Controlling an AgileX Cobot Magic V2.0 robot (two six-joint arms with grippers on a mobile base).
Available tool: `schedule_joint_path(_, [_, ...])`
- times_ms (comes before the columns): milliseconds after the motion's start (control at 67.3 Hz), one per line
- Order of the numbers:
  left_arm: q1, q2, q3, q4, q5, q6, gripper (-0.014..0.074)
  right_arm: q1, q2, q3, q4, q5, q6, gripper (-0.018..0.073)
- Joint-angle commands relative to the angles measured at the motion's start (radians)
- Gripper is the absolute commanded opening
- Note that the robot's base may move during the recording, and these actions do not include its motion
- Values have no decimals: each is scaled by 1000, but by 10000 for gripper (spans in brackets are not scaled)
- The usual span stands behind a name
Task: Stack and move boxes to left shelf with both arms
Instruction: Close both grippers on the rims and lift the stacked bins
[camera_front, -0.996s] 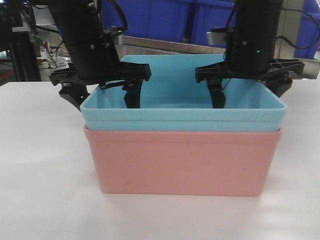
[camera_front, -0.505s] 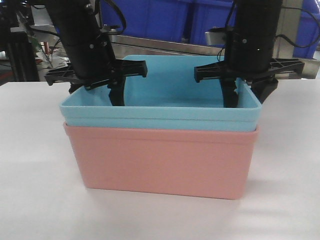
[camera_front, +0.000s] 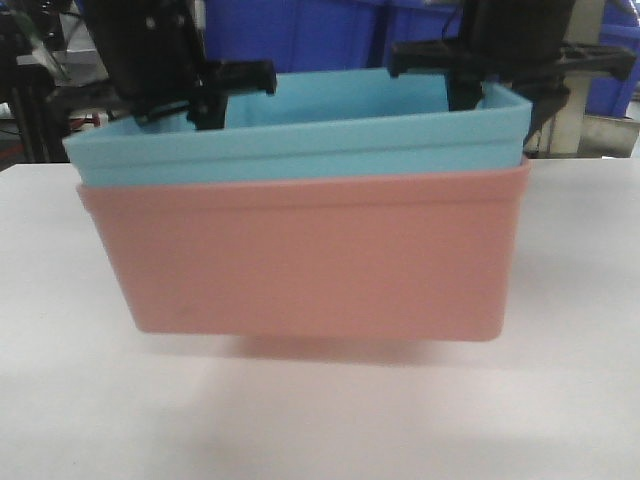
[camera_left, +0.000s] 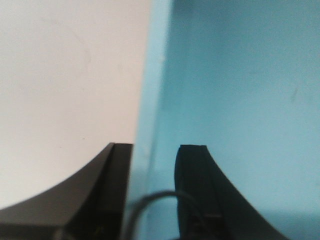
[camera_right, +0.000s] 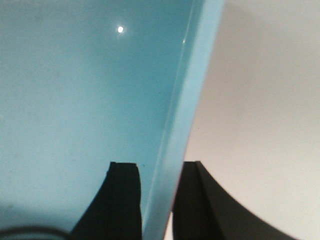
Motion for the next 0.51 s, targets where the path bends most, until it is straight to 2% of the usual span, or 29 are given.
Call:
schedule_joint_path(0, [-14, -166, -39, 2, -1, 24, -3, -15, -100, -27, -122, -56, 29, 55])
schedule_joint_path(223, [-81, -269, -39, 135, 35, -103, -3, 28, -199, -27, -199, -55, 85, 55])
schedule_joint_path(327, [-131, -287, -39, 157, 35, -134, -3, 80, -217, -27, -230, -60, 111, 55])
schedule_joint_path(490, [-217, -281, -39, 224, 12, -239, -3, 170, -213, -27, -267, -87, 166, 55])
